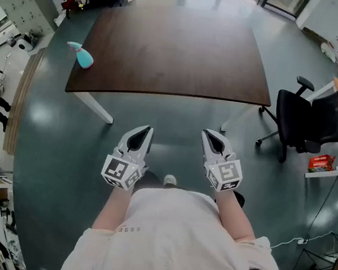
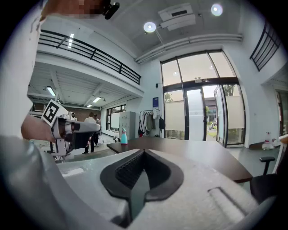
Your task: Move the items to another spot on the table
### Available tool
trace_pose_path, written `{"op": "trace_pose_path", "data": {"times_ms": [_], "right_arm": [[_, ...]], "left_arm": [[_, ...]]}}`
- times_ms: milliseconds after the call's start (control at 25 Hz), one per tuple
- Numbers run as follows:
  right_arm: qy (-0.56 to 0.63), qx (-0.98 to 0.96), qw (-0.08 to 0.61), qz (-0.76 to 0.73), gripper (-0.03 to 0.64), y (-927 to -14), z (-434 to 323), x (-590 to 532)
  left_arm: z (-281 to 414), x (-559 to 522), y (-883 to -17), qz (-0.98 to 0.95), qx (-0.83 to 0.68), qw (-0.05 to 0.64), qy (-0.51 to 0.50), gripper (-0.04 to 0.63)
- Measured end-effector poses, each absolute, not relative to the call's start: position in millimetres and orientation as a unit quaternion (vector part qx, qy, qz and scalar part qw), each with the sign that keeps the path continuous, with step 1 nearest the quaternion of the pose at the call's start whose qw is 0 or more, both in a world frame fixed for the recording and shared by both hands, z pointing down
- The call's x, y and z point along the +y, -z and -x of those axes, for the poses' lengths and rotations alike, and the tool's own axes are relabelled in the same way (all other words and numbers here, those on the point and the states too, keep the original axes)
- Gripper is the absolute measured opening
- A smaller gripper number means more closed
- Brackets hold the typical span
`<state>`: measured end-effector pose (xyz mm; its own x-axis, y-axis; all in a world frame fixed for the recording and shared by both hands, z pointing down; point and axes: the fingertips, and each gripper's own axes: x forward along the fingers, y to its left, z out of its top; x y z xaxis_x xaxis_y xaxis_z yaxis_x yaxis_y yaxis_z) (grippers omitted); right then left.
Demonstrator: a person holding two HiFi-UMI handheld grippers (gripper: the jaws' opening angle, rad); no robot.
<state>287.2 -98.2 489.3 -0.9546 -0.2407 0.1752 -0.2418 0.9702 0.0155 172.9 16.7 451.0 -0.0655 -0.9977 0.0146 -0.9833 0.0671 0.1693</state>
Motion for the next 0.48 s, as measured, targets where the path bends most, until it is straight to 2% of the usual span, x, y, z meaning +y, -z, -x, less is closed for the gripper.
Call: {"op": "trace_pose_path", "data": {"times_ms": [480], "right_arm": [[-0.016,-0.988,0.085,-0.125,-0.008,-492.1,-286.7,-100.5]], "left_arm": [[-171.1,15.2,-455.7,-0.681,-0.727,0.070,0.056,0.017]]}}
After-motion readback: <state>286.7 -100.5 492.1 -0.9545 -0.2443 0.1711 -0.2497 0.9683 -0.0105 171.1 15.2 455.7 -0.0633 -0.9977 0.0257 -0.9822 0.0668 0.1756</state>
